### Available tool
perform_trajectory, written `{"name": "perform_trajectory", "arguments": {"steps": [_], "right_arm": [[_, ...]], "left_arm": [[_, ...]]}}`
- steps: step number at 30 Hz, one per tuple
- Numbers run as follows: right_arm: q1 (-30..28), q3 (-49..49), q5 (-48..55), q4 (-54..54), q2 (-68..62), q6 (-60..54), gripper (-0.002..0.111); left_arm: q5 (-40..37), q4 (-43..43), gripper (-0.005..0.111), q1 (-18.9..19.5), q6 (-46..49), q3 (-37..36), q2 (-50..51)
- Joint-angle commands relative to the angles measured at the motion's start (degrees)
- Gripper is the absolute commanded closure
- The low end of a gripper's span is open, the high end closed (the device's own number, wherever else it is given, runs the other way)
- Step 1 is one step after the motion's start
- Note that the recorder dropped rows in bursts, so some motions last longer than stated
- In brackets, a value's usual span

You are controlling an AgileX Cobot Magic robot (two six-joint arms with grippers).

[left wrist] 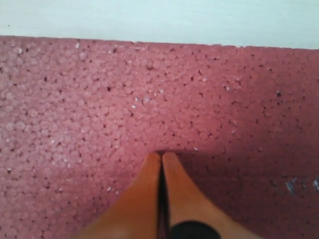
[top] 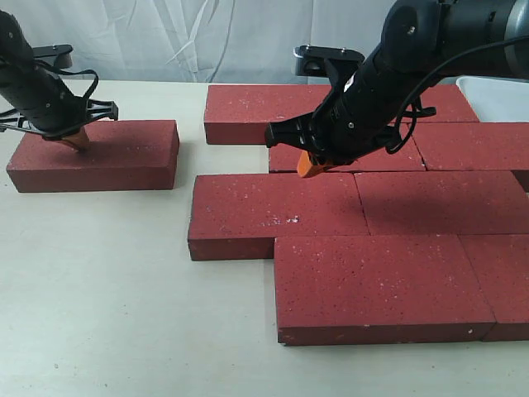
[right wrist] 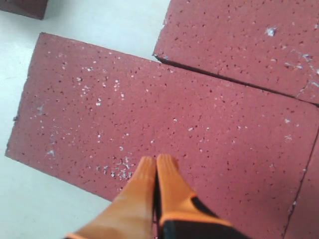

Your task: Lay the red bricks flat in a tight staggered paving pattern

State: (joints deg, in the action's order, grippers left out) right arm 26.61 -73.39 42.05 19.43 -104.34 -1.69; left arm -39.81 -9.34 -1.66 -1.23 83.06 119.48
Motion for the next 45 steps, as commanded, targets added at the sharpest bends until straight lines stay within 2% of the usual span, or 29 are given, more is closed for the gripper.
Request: {"name": "perform_trajectory", "arguments": {"steps": [1, 10, 18, 34, 45], "right_arm": [[-0.3, 0.0, -0.2, 0.2, 0.6, -0.2, 0.109], [-0.3, 0.0, -0.2, 0.2, 0.6, -0.2, 0.109], [-0.3, 0.0, 0.2, 0.3, 0.6, -0.2, 0.109], [-0.3, 0.0, 0.2, 0.5, 0.6, -0.2, 0.109], [-0.2, 0.0, -0.3, 0.5, 0.6, -0.2, 0.109]], "left_arm": [[-8.0, -3.4, 0.107, -1.2, 0.4, -1.4, 1.4], [-6.7, -9.7, 0.107, -5.4, 1.2, -1.4, 1.4], [-4.0, -13.2, 0.107, -7.0, 1.2, -1.4, 1.4], [2.5, -12.5, 0.107, -6.2, -0.3, -1.4, 1.4], [0.5, -11.5, 0.107, -3.6, -1.8, -1.4, 1.4]]}}
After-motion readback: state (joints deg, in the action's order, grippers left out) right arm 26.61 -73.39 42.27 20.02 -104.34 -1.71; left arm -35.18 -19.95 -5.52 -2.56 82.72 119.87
